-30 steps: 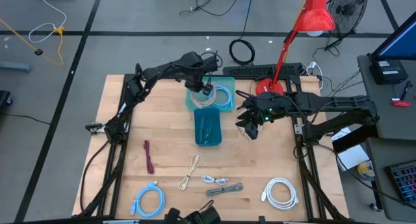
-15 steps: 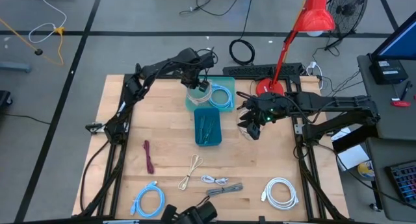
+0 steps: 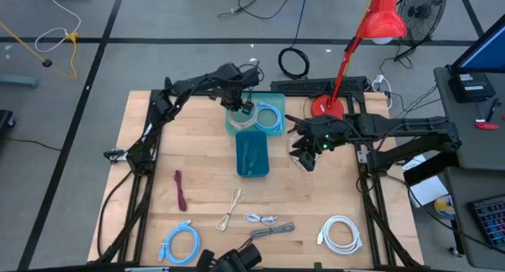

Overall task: Pick & Place USB Port
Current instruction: Put the left brown hdmi cable into the green bin, then put the brown hdmi cable into the green bin

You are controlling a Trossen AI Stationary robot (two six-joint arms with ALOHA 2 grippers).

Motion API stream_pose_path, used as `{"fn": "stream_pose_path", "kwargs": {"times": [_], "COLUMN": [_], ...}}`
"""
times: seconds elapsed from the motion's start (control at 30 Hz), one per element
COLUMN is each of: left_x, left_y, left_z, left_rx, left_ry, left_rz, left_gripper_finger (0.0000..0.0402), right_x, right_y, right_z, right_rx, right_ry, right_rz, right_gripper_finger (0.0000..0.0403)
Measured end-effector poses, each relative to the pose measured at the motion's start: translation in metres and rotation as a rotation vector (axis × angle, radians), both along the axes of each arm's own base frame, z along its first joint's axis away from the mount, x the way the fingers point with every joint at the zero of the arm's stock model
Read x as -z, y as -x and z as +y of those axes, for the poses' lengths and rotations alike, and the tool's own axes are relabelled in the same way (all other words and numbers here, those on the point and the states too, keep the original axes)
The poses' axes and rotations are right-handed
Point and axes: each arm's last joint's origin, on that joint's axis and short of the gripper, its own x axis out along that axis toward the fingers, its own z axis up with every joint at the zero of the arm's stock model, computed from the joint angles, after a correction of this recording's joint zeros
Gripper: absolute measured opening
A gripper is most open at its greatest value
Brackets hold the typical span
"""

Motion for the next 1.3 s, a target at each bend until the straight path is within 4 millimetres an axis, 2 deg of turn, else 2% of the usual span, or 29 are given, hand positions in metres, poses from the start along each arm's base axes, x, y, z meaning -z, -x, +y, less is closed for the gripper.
{"fn": "stream_pose_path", "kwargs": {"times": [0.23,0.4,0.57,0.9,1.3], "left_x": [0.020,0.020,0.020,0.009,0.007], "left_y": [0.005,0.004,0.006,0.009,0.010], "left_z": [-0.008,-0.010,-0.011,-0.014,-0.016], "left_rx": [0.012,0.007,-0.006,0.025,0.020], "left_ry": [0.014,-0.055,-0.060,-0.057,-0.054], "left_rz": [0.076,0.126,0.149,0.162,0.168], "left_gripper_finger": [0.0038,0.0040,0.0064,0.0057,0.0144], "right_x": [-0.002,-0.002,-0.002,-0.002,-0.002], "right_y": [0.002,0.002,0.002,0.002,0.002], "right_z": [0.000,0.000,0.001,0.001,0.001], "right_rx": [0.000,0.003,-0.009,-0.012,-0.012], "right_ry": [0.000,-0.004,-0.019,-0.019,-0.020], "right_rz": [-0.009,-0.010,-0.010,-0.010,-0.011], "right_gripper_finger": [0.0141,0.0141,0.0141,0.0141,0.0141]}}
